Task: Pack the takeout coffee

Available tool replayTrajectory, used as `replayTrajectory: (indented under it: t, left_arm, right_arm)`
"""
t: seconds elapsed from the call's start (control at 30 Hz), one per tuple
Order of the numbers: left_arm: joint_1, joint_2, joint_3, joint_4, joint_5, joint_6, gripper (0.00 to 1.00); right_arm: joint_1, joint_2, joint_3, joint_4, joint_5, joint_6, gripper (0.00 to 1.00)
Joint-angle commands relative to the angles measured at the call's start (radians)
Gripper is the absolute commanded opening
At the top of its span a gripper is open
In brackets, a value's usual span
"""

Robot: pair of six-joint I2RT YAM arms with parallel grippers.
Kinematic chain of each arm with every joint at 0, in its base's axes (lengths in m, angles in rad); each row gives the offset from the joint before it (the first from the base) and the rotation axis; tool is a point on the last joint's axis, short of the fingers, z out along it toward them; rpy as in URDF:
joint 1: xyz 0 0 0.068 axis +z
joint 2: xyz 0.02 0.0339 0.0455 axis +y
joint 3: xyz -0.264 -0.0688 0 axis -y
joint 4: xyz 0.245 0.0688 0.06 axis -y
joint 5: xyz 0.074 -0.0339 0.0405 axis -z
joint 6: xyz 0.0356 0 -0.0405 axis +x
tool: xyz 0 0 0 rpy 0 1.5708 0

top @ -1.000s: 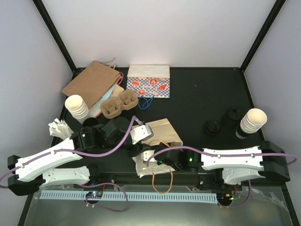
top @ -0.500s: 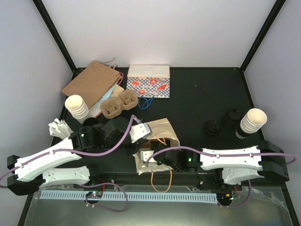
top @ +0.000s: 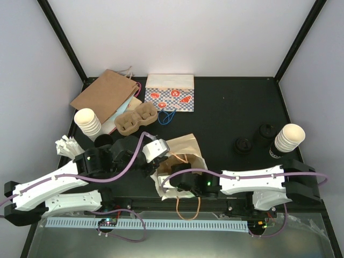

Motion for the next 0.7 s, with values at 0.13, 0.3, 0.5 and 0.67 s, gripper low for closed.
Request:
replayTrajectory:
  t: [0.13, 0.3, 0.5, 0.67]
  left_arm:
    - [-0.005, -0.041, -0.034, 0.092, 0.021, -0.015, 0.02]
    - [-0.006, -0.065, -0.095, 0.141, 0.106, 0.015, 0.01]
    - [-0.005, -0.047, -0.112, 0.124, 0.198, 0.028, 0.02]
    - [-0.006, -0.041, -0.106, 0.106, 0.23, 0.029, 0.02]
  right_arm:
    - [0.003, 0.054, -0.013, 0.075, -0.018, 0.055, 0.2]
    - [0.013, 0.085, -0.012, 0.054, -0.043, 0.083, 0.19]
    - [0.068, 0.089, -0.049, 0.057, -0.051, 0.152, 0.19]
    - [0.07, 0.072, -0.064, 0.054, -0.008, 0.183, 0.19]
